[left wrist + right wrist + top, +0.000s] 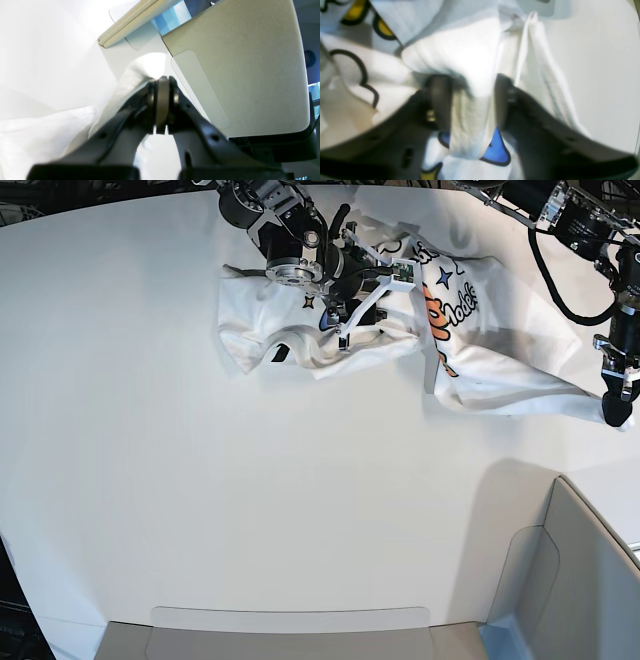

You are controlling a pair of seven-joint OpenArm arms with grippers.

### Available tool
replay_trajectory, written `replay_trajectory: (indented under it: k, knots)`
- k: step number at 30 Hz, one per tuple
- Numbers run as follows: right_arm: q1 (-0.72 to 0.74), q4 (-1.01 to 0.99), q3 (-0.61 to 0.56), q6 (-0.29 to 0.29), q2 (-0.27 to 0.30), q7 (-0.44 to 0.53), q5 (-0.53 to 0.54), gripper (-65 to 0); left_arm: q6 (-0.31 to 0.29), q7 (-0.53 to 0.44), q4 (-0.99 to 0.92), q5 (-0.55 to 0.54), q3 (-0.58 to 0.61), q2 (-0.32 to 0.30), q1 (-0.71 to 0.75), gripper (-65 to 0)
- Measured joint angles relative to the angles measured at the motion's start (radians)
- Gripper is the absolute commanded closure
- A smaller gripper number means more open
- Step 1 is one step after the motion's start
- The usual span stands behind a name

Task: Layout the t-shirt on the table in an organized manner, then fold the t-shirt properly
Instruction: 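Gather the bunched t-shirt fabric with the right gripper near the print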

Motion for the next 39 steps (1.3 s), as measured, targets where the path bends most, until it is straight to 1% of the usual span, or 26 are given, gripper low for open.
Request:
replay_trajectory:
  k: [2,3,4,6,10,13,17,19,23,26,27,29,30,33,35,37,39]
  knots:
    - [0.010,-0.006,0.000,0.000,-0.003,-0.002,-0.001,-5.1,0.000,0.000,0.000,0.001,0.000,0.000,0.001,-0.2]
    - [0.012,-0.006,0.000,0.000,-0.008,-0.002,-0.002,-0.9,0.000,0.000,0.000,0.001,0.000,0.000,0.001,-0.2]
    - [0.014,-0.006,0.000,0.000,-0.016,-0.003,-0.002,0.0,0.000,0.000,0.000,0.000,0.000,0.000,0.000,-0.2]
    - [0.019,-0.006,0.000,0.000,-0.029,0.001,-0.004,0.0,0.000,0.000,0.000,0.000,0.000,0.000,0.000,-0.2]
    - [0.028,-0.001,-0.001,0.000,-0.028,0.003,-0.002,0.0,0.000,0.000,0.000,0.001,0.000,0.000,0.000,-0.2]
    - [0.016,0.058,-0.001,0.000,-0.025,-0.004,-0.003,0.0,0.000,0.000,0.000,0.000,0.000,0.000,0.000,-0.2]
    - [-0.049,0.187,-0.001,0.000,-0.024,0.000,-0.002,0.0,0.001,0.000,0.000,0.001,0.000,0.000,0.002,-0.2]
    - [-0.070,0.212,-0.001,0.000,-0.024,-0.002,-0.002,0.0,0.000,0.000,0.000,0.000,0.000,0.000,0.002,-0.2]
    - [-0.089,0.215,0.008,0.000,-0.022,-0.009,-0.005,0.0,0.000,0.000,0.000,0.001,0.000,0.000,0.024,-0.3]
    - [-0.108,0.214,0.011,0.000,-0.003,-0.008,-0.003,0.0,0.000,0.000,-0.001,0.005,0.000,0.001,0.051,-0.4]
    - [-0.111,0.211,0.014,0.000,-0.002,-0.021,0.010,0.0,0.001,-0.001,-0.002,0.006,0.000,0.000,0.059,-0.4]
    - [-0.114,0.211,0.014,0.000,-0.002,-0.013,0.002,0.0,0.000,0.000,-0.002,0.004,0.000,0.000,0.082,-0.4]
    - [-0.114,0.211,0.014,0.000,-0.002,-0.012,0.002,-1.9,0.000,0.000,-0.002,0.005,0.000,0.001,0.094,-0.4]
    - [-0.116,0.211,0.015,0.000,-0.003,-0.012,0.002,-12.2,-0.001,-0.001,-0.003,0.005,0.000,0.000,0.132,-0.4]
    - [-0.117,0.211,0.016,0.000,-0.003,-0.012,0.002,-17.1,-0.001,0.000,-0.003,0.005,0.000,0.001,0.159,-0.4]
    - [-0.116,0.210,0.016,0.000,-0.003,-0.024,-0.002,-19.4,0.000,0.000,-0.003,0.007,-0.002,0.000,0.183,-0.4]
    - [-0.116,0.198,0.016,0.000,-0.003,-0.055,-0.009,-18.9,0.000,0.000,-0.003,0.008,-0.003,0.000,0.205,-0.4]
